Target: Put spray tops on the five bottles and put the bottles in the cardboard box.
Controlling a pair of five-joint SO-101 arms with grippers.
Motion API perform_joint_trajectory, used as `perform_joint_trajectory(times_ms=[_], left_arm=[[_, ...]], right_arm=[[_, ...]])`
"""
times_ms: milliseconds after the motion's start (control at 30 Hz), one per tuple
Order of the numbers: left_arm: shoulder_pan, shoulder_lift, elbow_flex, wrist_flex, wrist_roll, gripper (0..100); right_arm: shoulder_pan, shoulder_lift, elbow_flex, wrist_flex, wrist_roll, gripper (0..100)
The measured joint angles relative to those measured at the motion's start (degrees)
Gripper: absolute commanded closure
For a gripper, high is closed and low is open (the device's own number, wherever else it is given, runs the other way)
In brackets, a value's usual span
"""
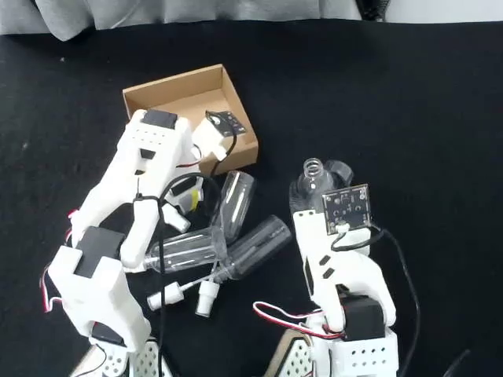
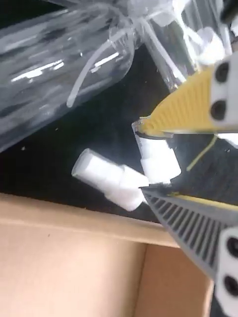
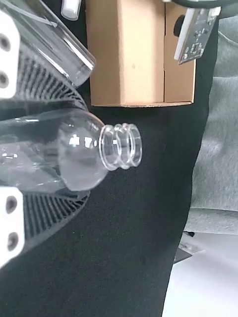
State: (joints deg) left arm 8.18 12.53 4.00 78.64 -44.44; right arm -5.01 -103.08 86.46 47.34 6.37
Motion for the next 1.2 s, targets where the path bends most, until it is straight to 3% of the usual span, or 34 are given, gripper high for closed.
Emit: perform_joint_trajectory(times_ms=[1033,1200], left_arm=[[-0.6,9.2,-6.7,-1.0,-4.0,84],[-0.6,9.5,-6.6,-2.8,-4.0,76]], right_arm=[[0.0,0.0,0.0,0.0,0.0,93.4],[0.0,0.0,0.0,0.0,0.0,93.4]])
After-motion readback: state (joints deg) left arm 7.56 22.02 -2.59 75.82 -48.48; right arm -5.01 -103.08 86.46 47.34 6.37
